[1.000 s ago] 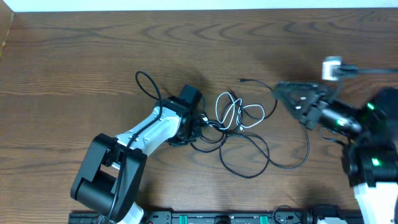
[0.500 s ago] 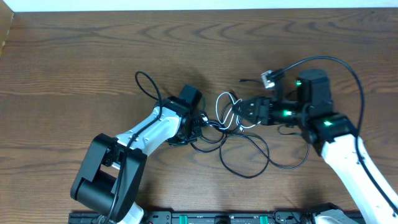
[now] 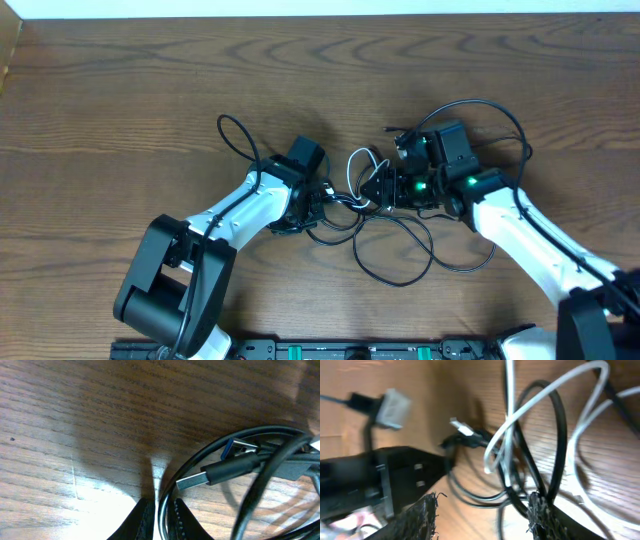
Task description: Untangle cables
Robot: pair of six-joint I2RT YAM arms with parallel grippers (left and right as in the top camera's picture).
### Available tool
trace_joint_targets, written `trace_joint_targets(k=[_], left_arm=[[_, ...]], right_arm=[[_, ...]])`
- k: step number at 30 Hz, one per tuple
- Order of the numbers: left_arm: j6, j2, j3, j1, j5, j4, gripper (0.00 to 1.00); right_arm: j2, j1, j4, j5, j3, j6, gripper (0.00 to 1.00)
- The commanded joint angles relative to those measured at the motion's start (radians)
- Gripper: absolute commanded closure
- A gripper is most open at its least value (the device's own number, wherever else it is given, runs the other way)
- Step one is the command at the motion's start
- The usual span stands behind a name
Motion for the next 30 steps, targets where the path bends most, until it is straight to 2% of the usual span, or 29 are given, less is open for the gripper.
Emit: trace_joint_targets(k=[1, 3, 10, 19, 23, 25, 28, 30], left_arm=[[-0.010, 0.013, -0.006, 0.002, -0.014, 0.000, 0.84], [-0.010, 0.013, -0.006, 0.002, -0.014, 0.001, 0.84], [-0.010, 0.013, -0.006, 0.002, -0.014, 0.001, 0.84], [-0.010, 0.013, -0.006, 0.002, -0.014, 0.001, 0.84], [-0.010, 0.013, -0.006, 0.002, -0.014, 0.001, 0.84], [-0.010, 0.013, -0.006, 0.002, -0.014, 0.001, 0.84], [-0.009, 0.013, -0.006, 0.002, -0.014, 0.001, 0.85], [-0.009, 0.013, -0.006, 0.002, -0.014, 0.000, 0.84]], right_arm=[[0.039, 0.005, 0.000, 0.067, 0.008, -0.020, 0.43], [0.057, 0.005, 0.000, 0.101, 0.008, -0.020, 0.43], [0.135, 0.005, 0.022, 0.136, 0.008, -0.027, 0.59], [0.200, 0.021, 0.075, 0.135, 0.008, -0.027, 0.59], [0.205, 0.039, 0.111, 0.135, 0.008, -0.027, 0.64], [0.205, 0.047, 0.126, 0.136, 0.008, -0.027, 0.70], [0.205, 0.051, 0.135, 0.135, 0.008, -0.027, 0.89], [0.204, 0.050, 0.135, 0.128, 0.008, -0.026, 0.98]])
